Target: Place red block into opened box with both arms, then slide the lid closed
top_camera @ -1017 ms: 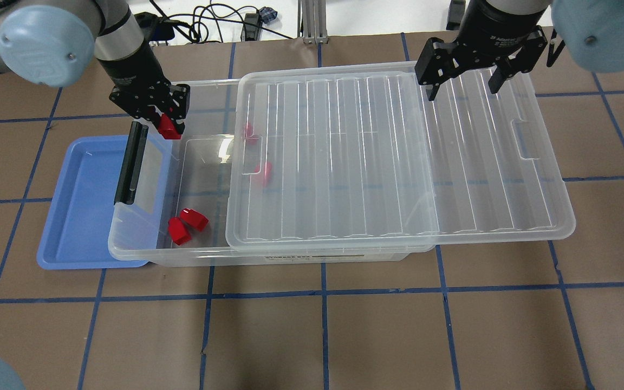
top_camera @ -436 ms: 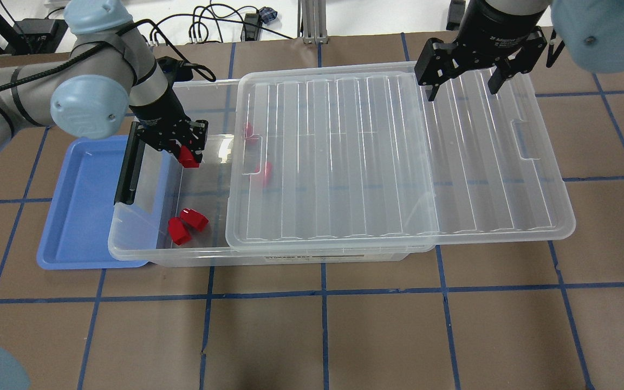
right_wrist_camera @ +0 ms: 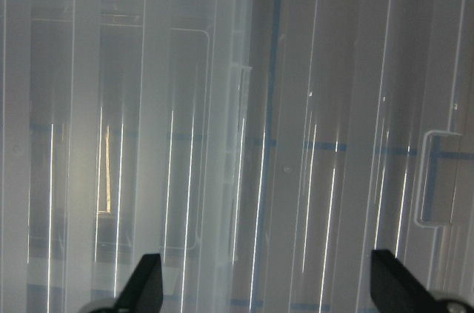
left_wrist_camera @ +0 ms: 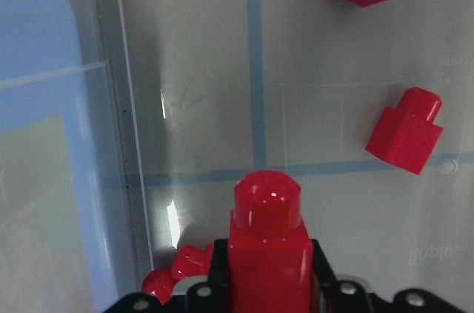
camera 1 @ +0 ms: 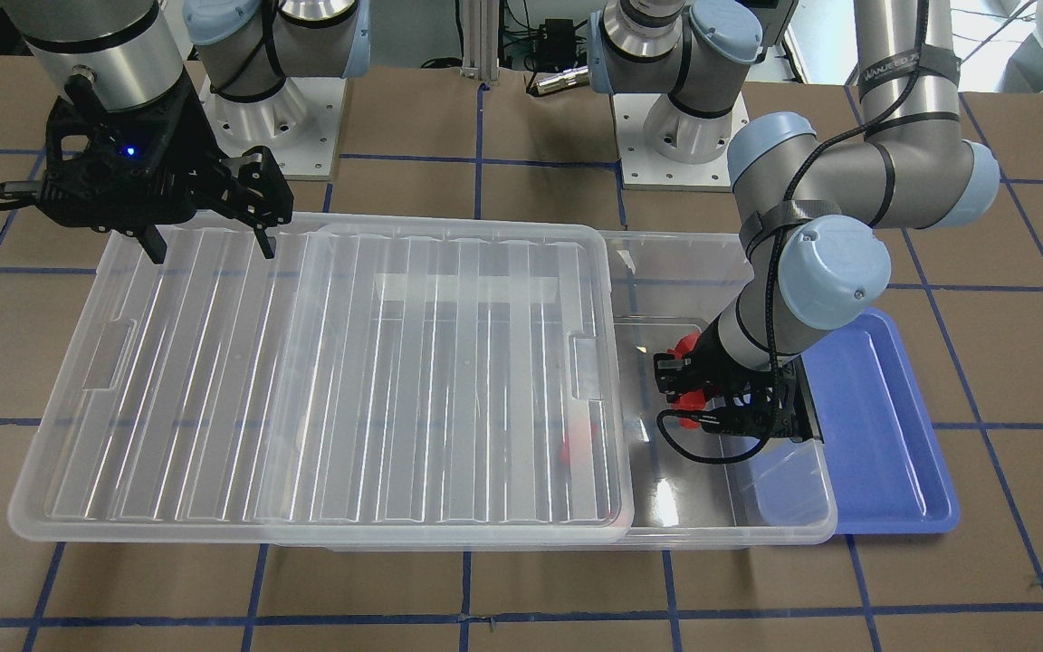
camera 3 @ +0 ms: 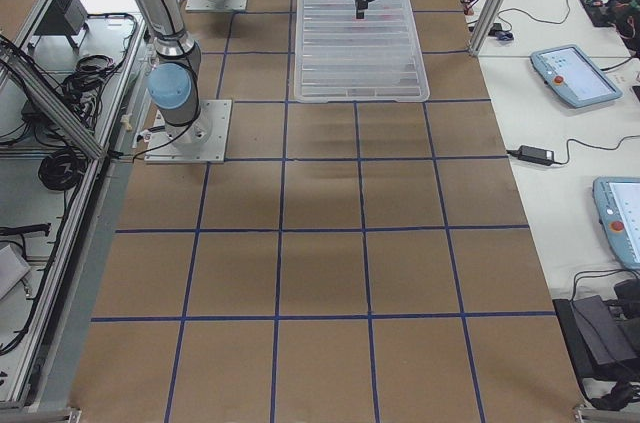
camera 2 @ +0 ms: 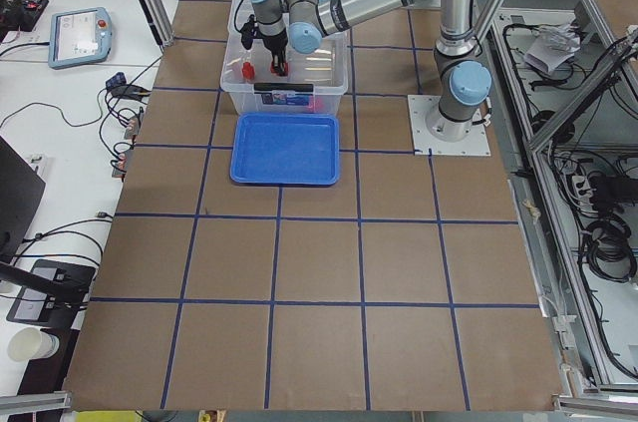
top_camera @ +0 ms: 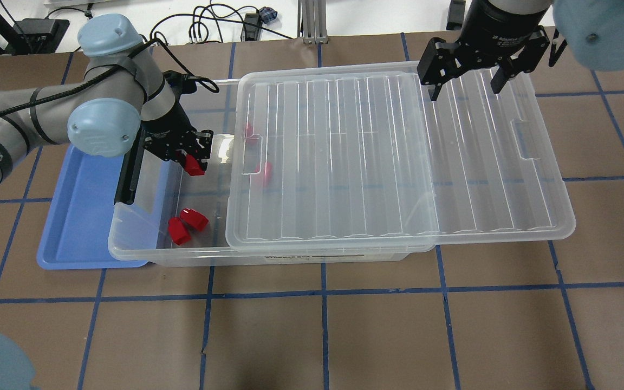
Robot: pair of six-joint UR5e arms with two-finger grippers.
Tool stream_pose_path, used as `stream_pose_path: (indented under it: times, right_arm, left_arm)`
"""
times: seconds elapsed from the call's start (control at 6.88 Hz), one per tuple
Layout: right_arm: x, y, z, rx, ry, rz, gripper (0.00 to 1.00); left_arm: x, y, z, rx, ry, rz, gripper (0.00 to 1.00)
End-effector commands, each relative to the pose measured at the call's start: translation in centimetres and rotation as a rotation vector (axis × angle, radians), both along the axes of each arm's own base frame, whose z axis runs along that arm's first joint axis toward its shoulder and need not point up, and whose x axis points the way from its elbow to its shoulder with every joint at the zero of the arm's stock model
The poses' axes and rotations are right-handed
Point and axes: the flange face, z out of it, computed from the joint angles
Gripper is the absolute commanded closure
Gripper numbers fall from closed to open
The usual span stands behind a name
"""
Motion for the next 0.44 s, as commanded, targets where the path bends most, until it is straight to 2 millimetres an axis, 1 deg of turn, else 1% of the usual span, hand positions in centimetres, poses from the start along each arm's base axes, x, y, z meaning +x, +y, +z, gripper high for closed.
stream_pose_path:
  times: [0.0,0.15,0.29]
  right_arm:
    - [-2.6,-0.4,-0.3,0.038,-0.007,-0.048,0.0]
    - [-6.0,-0.8,-0.4,0.07,-0.011,-0.081,0.0]
    - [-8.6,-1.0,-0.7,0.087,-0.011,-0.084,0.0]
  left_arm:
    - [0.2,1.1,-3.3,-0.06,-0.005,0.009,0.99]
    - [0.3,1.1,-4.4,-0.051,-0.005,0.011,0.96]
    - [0.4,0.9,-4.7,-0.048,-0.015,0.011,0.42]
